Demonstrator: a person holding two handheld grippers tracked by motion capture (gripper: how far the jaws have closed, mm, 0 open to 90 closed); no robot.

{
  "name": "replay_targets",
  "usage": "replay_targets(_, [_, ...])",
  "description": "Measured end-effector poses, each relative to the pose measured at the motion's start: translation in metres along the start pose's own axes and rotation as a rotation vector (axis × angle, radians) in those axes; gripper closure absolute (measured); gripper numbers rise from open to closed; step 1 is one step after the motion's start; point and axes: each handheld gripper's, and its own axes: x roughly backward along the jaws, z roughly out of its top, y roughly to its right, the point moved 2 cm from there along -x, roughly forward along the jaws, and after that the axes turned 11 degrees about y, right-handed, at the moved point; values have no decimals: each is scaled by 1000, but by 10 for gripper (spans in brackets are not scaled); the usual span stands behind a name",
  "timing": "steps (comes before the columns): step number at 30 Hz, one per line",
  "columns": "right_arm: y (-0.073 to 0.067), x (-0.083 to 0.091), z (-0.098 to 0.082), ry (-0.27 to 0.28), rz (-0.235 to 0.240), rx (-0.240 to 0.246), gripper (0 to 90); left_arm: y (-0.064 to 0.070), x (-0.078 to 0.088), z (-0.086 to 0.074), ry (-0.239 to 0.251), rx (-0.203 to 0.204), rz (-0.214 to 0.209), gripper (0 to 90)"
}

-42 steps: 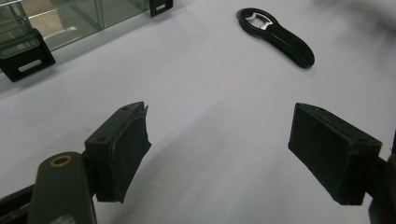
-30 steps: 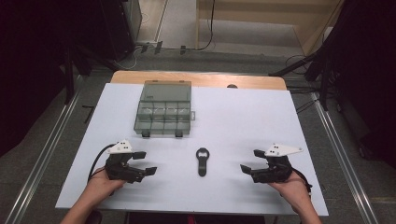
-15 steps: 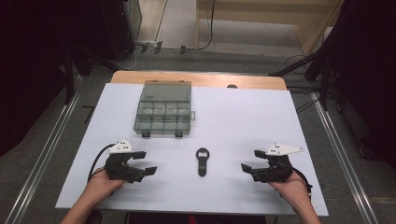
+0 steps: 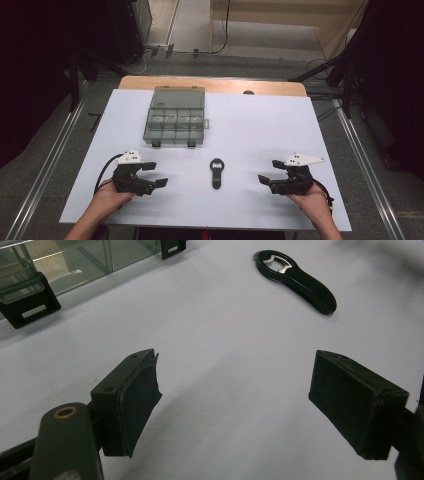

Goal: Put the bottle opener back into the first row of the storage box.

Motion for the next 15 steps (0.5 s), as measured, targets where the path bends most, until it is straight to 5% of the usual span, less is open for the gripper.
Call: replay_targets(15, [-7, -7, 9, 15, -30, -86, 207, 1, 1, 0, 6, 3, 1, 195])
